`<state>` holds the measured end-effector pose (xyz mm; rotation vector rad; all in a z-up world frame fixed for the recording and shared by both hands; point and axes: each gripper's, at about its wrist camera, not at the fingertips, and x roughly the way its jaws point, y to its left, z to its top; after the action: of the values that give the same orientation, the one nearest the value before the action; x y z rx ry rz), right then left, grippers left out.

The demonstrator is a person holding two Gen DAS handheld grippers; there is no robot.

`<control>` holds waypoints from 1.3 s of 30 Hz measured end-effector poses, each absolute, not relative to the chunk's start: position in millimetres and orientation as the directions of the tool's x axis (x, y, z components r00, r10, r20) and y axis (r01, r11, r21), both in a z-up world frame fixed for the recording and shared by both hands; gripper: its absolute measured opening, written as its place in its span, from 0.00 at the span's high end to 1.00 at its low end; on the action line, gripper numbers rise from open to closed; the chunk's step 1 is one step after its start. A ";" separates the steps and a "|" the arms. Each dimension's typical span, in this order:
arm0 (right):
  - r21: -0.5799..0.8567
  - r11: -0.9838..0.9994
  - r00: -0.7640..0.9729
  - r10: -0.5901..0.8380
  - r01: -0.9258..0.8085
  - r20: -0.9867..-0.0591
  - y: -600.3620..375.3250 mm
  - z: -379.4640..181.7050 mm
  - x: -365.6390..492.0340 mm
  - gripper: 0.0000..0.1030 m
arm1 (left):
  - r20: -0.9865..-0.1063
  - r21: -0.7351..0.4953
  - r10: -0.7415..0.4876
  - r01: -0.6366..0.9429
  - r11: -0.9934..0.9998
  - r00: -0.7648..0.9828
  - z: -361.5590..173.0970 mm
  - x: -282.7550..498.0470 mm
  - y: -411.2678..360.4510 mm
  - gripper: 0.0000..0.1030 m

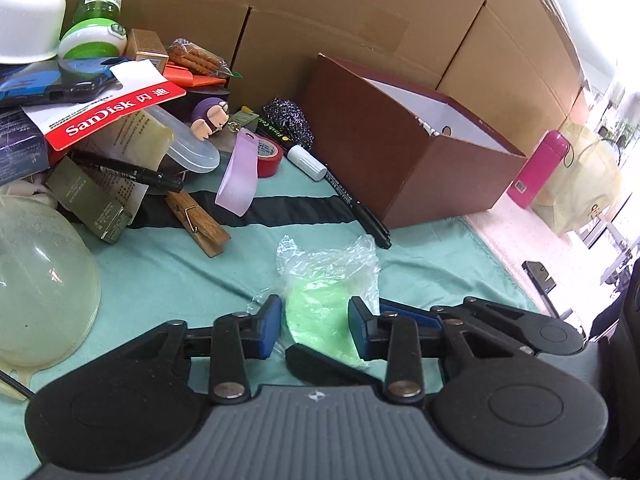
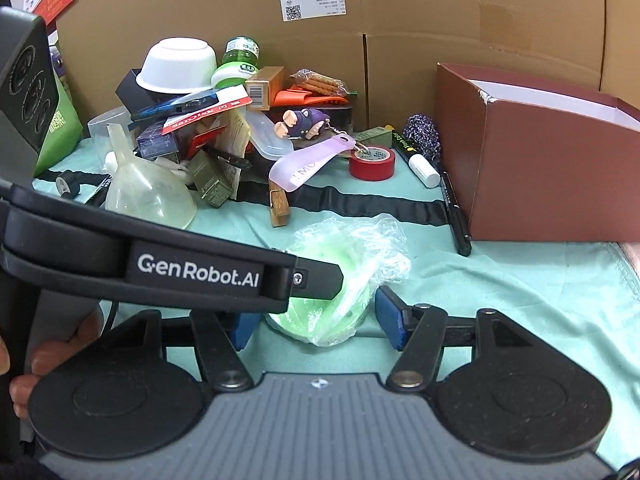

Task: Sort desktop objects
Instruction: 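Lift the green slime bag with both tools and carry it into the box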

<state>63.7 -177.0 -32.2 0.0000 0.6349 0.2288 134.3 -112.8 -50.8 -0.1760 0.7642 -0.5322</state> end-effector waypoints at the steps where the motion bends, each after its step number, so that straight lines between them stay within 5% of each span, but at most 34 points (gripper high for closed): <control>1: 0.074 0.974 0.781 0.215 -0.212 -0.587 -177.6 -32.0 63.3 0.45 | -0.613 -0.336 -0.514 0.391 0.857 0.600 -50.5 133.6 -112.5 0.68; 9: 0.061 0.976 0.801 0.206 -0.208 -0.563 -184.7 -17.6 46.3 0.45 | -0.582 -0.359 -0.538 0.402 0.843 0.610 -29.3 121.5 -117.8 0.73; 25: -0.129 0.990 0.945 0.012 -0.058 -0.327 -270.9 82.4 43.4 0.45 | -0.355 -0.337 -0.676 0.586 0.737 0.646 68.7 163.9 -214.6 0.73; 39: -0.046 0.998 0.926 -0.057 0.043 -0.374 -367.2 69.0 125.2 0.45 | -0.413 -0.400 -0.715 0.593 0.699 0.564 44.4 258.1 -297.9 0.73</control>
<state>125.2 -367.2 69.0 -0.0367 0.3847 -0.0517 258.1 -297.9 44.4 -0.2258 0.5867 -0.7771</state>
